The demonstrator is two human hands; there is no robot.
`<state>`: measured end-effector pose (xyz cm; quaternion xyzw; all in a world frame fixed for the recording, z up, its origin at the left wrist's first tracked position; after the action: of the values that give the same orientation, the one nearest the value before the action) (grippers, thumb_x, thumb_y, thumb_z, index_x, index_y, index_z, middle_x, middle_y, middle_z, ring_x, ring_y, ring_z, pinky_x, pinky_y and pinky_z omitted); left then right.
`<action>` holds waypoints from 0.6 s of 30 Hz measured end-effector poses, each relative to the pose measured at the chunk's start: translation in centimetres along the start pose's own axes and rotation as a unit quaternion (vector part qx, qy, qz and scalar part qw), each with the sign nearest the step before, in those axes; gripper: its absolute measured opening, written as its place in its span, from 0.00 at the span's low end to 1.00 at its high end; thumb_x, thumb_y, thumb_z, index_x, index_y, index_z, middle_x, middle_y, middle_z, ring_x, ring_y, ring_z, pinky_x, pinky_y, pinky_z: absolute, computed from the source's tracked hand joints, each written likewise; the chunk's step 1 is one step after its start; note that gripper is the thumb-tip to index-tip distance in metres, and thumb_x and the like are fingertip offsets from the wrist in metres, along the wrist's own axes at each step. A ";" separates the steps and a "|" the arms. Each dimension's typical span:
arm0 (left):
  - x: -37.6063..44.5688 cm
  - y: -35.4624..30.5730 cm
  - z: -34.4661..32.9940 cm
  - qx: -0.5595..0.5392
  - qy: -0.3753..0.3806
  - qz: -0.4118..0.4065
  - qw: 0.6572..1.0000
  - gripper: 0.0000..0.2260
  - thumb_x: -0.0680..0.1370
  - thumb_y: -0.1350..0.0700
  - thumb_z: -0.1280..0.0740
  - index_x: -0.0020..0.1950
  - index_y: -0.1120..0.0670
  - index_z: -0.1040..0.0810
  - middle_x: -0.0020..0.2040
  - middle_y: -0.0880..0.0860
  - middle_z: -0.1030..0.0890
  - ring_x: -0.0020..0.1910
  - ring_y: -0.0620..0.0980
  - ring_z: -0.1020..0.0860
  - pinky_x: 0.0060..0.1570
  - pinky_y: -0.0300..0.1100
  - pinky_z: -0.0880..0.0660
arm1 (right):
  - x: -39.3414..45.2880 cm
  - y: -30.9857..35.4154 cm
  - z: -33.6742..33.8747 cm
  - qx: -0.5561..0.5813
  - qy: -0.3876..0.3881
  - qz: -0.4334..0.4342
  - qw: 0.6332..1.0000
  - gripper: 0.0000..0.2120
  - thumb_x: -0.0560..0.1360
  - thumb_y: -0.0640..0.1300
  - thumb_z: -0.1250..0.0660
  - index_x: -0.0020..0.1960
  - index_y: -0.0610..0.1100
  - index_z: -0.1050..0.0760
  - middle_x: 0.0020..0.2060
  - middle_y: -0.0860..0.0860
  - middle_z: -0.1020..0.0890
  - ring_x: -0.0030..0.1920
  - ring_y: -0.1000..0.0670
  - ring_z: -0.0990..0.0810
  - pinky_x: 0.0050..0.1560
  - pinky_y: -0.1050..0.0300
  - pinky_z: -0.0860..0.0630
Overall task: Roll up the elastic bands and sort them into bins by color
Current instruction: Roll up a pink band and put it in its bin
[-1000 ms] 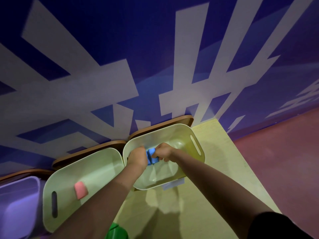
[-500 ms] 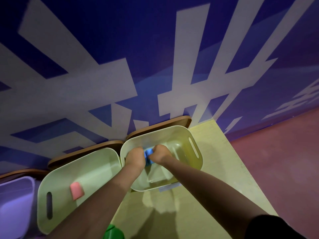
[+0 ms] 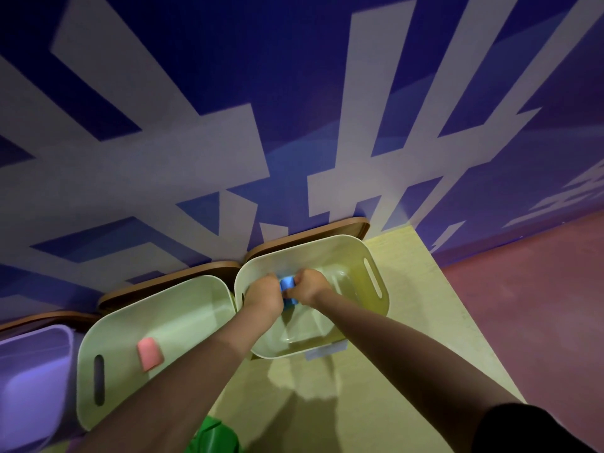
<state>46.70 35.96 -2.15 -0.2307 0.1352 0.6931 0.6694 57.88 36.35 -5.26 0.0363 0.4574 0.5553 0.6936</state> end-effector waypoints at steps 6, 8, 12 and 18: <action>-0.5 -0.2 0.1 0.013 -0.001 0.001 1.000 0.12 0.81 0.58 0.40 0.63 0.59 0.27 0.61 0.59 0.22 0.60 0.58 0.24 0.59 0.47 0.29 | 0.1 0.1 0.6 0.001 -0.002 -0.035 0.999 0.18 0.70 0.56 0.29 0.33 0.44 0.27 0.34 0.47 0.22 0.35 0.48 0.24 0.39 0.59 0.29; -0.6 -0.2 0.0 0.016 -0.001 -0.003 1.000 0.12 0.81 0.57 0.40 0.63 0.59 0.27 0.61 0.59 0.22 0.60 0.58 0.24 0.59 0.47 0.29 | -0.1 0.1 1.0 0.002 0.000 -0.048 0.999 0.19 0.71 0.57 0.30 0.32 0.44 0.29 0.30 0.48 0.23 0.31 0.50 0.25 0.37 0.60 0.28; -0.8 -0.3 0.3 0.016 -0.001 -0.011 1.000 0.13 0.80 0.57 0.38 0.63 0.58 0.28 0.61 0.58 0.22 0.60 0.58 0.24 0.59 0.47 0.29 | -0.4 0.1 1.7 0.012 0.011 -0.058 0.998 0.19 0.71 0.56 0.31 0.32 0.44 0.29 0.27 0.49 0.24 0.27 0.52 0.26 0.30 0.62 0.30; -1.6 -0.3 1.7 -0.005 -0.003 -0.021 1.000 0.12 0.79 0.61 0.39 0.62 0.60 0.27 0.59 0.59 0.23 0.58 0.59 0.24 0.56 0.47 0.28 | -1.0 0.4 2.4 0.031 0.030 -0.068 0.997 0.14 0.72 0.52 0.32 0.38 0.41 0.27 0.36 0.44 0.19 0.36 0.49 0.21 0.40 0.60 0.25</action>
<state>46.81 35.40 0.15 -0.2347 0.1243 0.6803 0.6832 59.23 36.80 -3.07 0.0105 0.4964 0.4934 0.7142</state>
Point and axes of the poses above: each hand's wrist, its own x-axis towards the middle knuckle, its own z-axis out of the back of the hand, y = z × x, the point moved 1 cm from there along x, towards the middle knuckle
